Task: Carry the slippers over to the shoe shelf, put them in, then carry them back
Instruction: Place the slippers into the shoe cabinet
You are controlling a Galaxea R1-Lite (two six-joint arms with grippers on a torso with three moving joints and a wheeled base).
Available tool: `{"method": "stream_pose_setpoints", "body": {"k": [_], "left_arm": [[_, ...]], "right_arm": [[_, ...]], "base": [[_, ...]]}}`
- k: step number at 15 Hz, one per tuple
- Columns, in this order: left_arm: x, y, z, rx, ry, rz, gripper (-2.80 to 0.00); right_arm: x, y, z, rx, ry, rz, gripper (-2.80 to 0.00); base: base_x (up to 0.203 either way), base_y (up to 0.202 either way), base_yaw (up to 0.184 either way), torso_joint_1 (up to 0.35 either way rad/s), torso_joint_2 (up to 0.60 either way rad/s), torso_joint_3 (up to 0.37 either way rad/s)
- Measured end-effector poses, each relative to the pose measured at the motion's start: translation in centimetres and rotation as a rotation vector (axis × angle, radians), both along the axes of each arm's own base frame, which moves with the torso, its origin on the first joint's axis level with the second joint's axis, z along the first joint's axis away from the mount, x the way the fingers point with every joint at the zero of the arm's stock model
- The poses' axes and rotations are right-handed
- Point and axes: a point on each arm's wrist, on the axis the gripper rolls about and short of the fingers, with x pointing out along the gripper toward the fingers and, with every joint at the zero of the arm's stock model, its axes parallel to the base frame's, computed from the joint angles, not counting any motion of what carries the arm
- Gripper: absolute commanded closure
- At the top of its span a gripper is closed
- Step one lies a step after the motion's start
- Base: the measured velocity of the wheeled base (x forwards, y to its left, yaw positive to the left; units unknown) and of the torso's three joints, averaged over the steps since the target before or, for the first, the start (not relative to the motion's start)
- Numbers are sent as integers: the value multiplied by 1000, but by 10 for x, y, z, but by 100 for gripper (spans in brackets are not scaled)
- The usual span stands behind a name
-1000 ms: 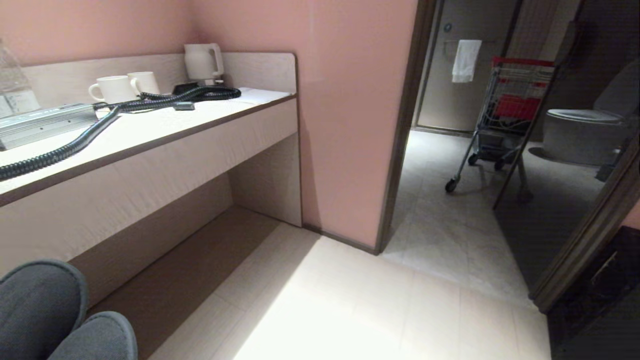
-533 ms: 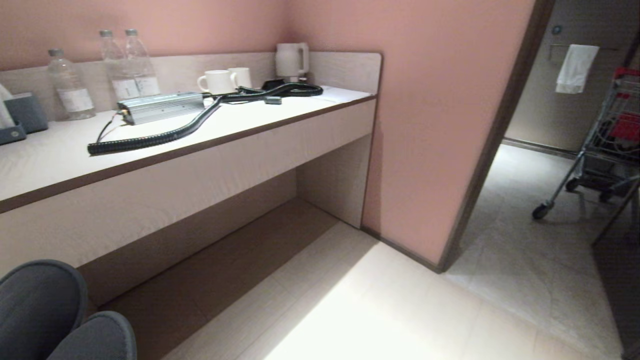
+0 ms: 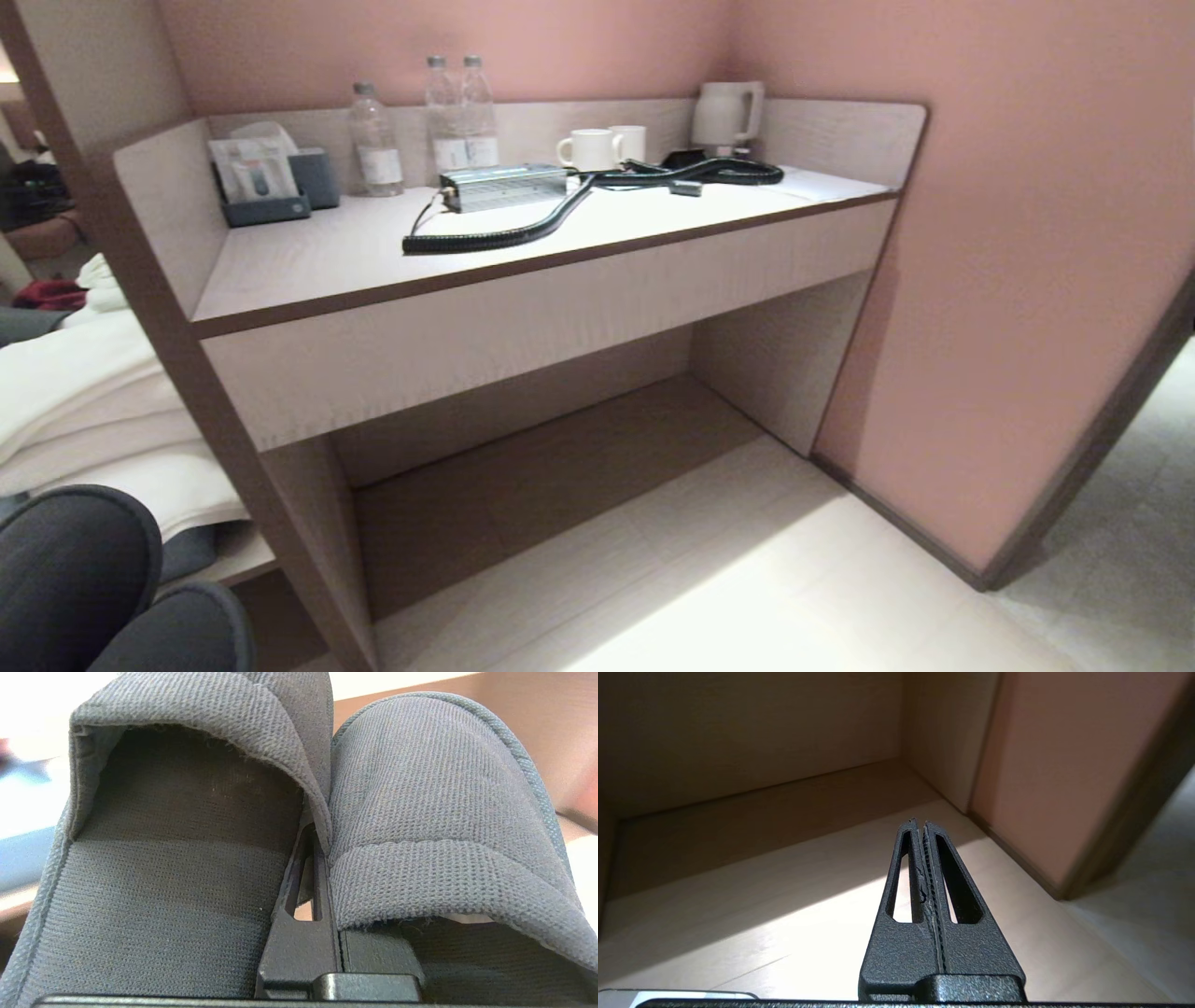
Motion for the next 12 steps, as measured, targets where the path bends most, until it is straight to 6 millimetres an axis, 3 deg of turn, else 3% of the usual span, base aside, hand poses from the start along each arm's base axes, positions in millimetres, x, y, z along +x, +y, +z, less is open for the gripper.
{"method": "stream_pose_setpoints", "body": {"k": [8,12], "left_arm": [[0,0,0,0,0,0,0],[0,0,0,1,0,0,0]], "right_arm": [[0,0,0,0,0,0,0],[0,0,0,0,0,0,0]], "base": [[-2,-8,169,1,4,5],[1,-2,23,0,0,0]]}}
